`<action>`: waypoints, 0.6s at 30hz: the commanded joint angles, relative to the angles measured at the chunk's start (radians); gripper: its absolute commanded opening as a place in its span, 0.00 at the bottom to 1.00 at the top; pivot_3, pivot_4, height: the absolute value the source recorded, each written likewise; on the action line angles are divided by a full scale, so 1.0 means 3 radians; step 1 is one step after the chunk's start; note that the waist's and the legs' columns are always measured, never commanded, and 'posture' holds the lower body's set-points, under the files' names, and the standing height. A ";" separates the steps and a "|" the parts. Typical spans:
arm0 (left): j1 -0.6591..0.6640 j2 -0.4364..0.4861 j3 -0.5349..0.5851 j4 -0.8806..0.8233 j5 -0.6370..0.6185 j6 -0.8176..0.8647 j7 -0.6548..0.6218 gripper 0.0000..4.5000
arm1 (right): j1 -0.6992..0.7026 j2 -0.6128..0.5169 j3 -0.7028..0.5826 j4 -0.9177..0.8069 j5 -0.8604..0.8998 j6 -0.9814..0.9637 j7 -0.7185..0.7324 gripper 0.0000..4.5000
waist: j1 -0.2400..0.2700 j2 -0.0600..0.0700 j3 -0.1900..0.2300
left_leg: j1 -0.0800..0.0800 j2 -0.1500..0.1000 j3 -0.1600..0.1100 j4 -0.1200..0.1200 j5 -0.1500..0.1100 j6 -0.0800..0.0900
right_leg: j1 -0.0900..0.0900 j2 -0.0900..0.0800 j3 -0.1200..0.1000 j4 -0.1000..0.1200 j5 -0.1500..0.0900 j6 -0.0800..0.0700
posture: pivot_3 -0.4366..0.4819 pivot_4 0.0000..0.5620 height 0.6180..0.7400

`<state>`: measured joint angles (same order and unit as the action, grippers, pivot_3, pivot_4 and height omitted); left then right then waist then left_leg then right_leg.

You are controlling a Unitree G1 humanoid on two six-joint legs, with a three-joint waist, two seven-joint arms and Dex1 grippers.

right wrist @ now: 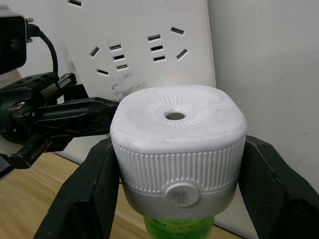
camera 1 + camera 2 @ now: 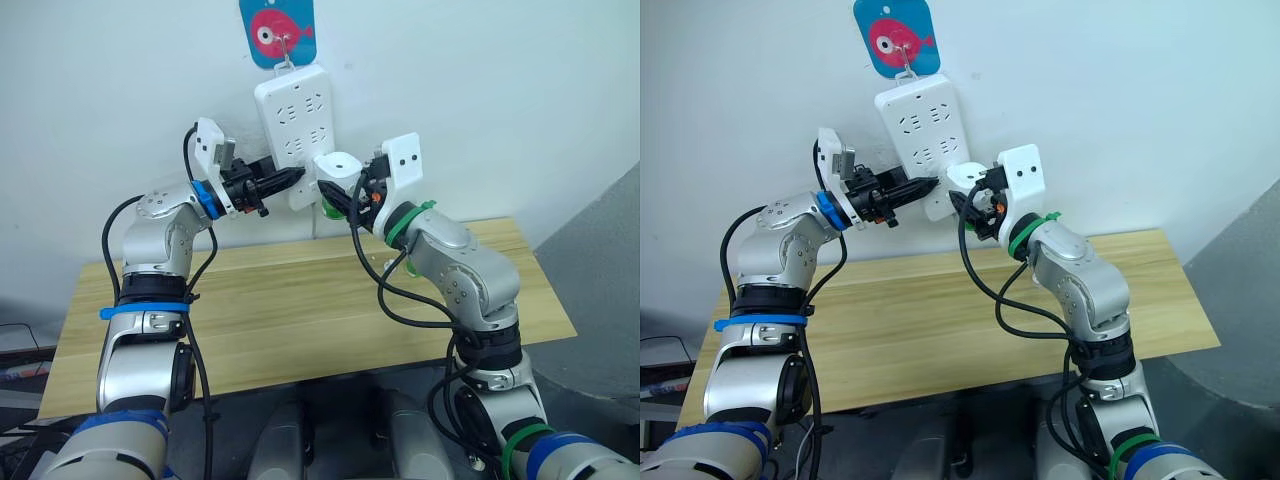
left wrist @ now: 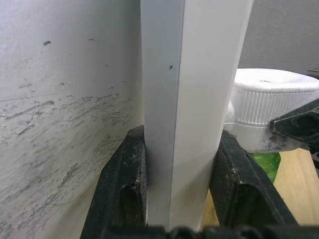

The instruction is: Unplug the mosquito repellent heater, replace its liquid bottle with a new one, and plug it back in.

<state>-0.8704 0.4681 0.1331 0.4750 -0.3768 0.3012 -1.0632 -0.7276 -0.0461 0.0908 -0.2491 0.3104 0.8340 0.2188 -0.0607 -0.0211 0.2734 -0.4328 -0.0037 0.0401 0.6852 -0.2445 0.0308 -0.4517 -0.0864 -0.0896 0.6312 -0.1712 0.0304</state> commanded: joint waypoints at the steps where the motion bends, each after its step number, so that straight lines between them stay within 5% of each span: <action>1: -0.0024 -0.0118 -0.0089 -0.0250 -0.0180 0.0076 -0.0193 0.29 | -0.0189 -0.0103 0.0349 -0.0011 -0.0319 -0.0401 0.0070 0.65 | -0.0006 0.0000 0.0000 | 0.0000 0.0000 0.0000 0.0000 0.0000 0.0000 | 0.0000 0.0000 0.0001 0.0001 -0.0001 0.0002 | 0.30 0.47 1.00; 7: -0.0007 -0.0118 -0.0032 -0.0322 -0.0232 0.0182 -0.0163 0.29 | -0.0204 -0.0086 0.0446 0.0121 -0.0512 -0.0527 0.0024 0.65 | -0.0028 0.0000 0.0000 | 0.0001 0.0001 0.0001 0.0000 0.0001 -0.0002 | -0.0002 0.0002 0.0003 0.0004 -0.0002 0.0003 | 0.31 0.45 1.00; 11: 0.0023 -0.0123 -0.0032 -0.0393 -0.0217 0.0211 -0.0183 0.29 | -0.0207 0.0314 0.0095 0.0118 -0.0183 -0.0202 -0.0148 0.65 | -0.0055 0.0000 0.0000 | 0.0002 0.0001 0.0001 0.0000 0.0005 -0.0007 | -0.0007 0.0001 0.0004 0.0014 -0.0002 0.0003 | 0.32 0.45 1.00; 17: 0.0054 -0.0082 -0.0054 -0.0360 -0.0114 0.0119 -0.0156 0.29 | -0.0172 0.0201 0.0225 0.0035 -0.0335 -0.0195 -0.0010 0.65 | -0.0058 0.0000 0.0000 | 0.0003 0.0001 0.0000 0.0002 0.0011 -0.0016 | -0.0016 0.0000 0.0006 0.0038 -0.0004 0.0006 | 0.32 0.43 1.00; 18: 0.0060 -0.0069 -0.0050 -0.0323 -0.0082 0.0071 -0.0143 0.29 | -0.0142 0.0168 0.0221 -0.0001 -0.0305 -0.0191 0.0044 0.73 | -0.0058 0.0000 0.0000 | 0.0003 0.0001 0.0000 0.0002 0.0011 -0.0016 | -0.0016 0.0000 0.0005 0.0038 -0.0004 0.0006 | 0.32 0.43 1.00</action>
<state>-0.8454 0.4777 0.1650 0.4382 -0.3719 0.3340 -1.0500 -0.7337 -0.0018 0.1430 -0.2245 0.2176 0.7948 0.2206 -0.0779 -0.0211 0.2733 -0.4321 -0.0035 0.0400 0.6857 -0.2414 0.0261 -0.4564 -0.0864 -0.0880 0.6427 -0.1724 0.0319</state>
